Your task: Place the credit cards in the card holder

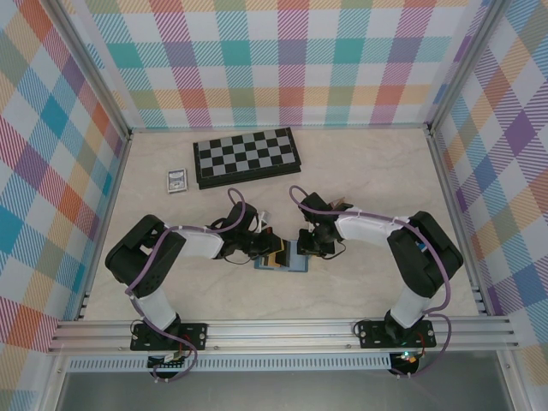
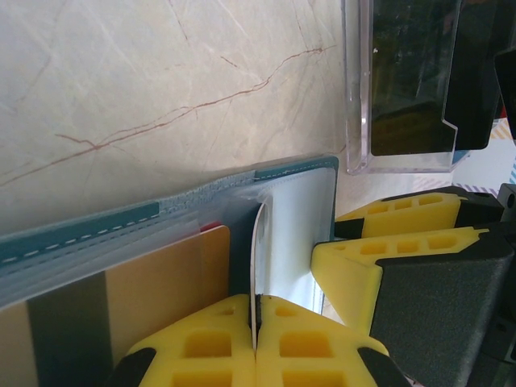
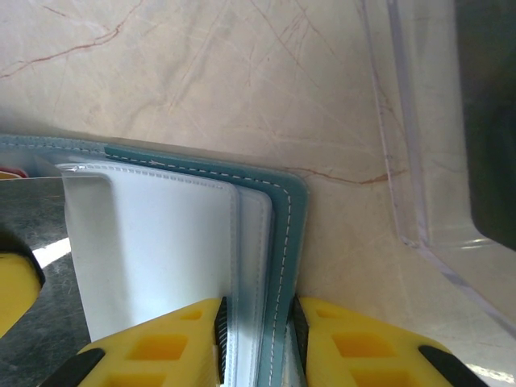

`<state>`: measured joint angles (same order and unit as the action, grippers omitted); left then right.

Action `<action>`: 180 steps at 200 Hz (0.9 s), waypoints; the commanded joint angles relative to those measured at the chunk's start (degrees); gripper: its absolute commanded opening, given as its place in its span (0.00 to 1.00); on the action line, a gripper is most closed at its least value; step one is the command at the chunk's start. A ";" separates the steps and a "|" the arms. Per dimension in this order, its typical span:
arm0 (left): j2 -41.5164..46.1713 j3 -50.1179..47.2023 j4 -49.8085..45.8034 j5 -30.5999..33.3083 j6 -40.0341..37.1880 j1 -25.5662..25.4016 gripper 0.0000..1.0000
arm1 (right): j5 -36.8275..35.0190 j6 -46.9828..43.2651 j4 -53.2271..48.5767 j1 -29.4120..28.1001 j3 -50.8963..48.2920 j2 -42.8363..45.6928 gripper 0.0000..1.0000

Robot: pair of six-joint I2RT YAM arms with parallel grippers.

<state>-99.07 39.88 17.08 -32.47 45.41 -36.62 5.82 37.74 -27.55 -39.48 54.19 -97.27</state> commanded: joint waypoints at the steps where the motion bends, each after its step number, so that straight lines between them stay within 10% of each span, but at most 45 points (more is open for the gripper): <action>1: -1.28 -1.06 -2.74 2.55 -0.09 -1.08 0.00 | -0.22 0.27 1.66 -0.59 -1.90 -0.10 0.28; 114: -3.64 1.96 -2.36 3.85 0.70 -4.19 0.04 | -0.23 0.31 2.04 -0.42 -2.97 0.61 0.29; 180: 0.00 2.05 -10.15 8.23 -1.08 -4.25 0.24 | -1.78 1.37 0.33 0.13 -3.04 1.38 0.31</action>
<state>-99.44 42.00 15.11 -27.73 45.84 -39.77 5.54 38.22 -25.71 -39.48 52.60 -96.23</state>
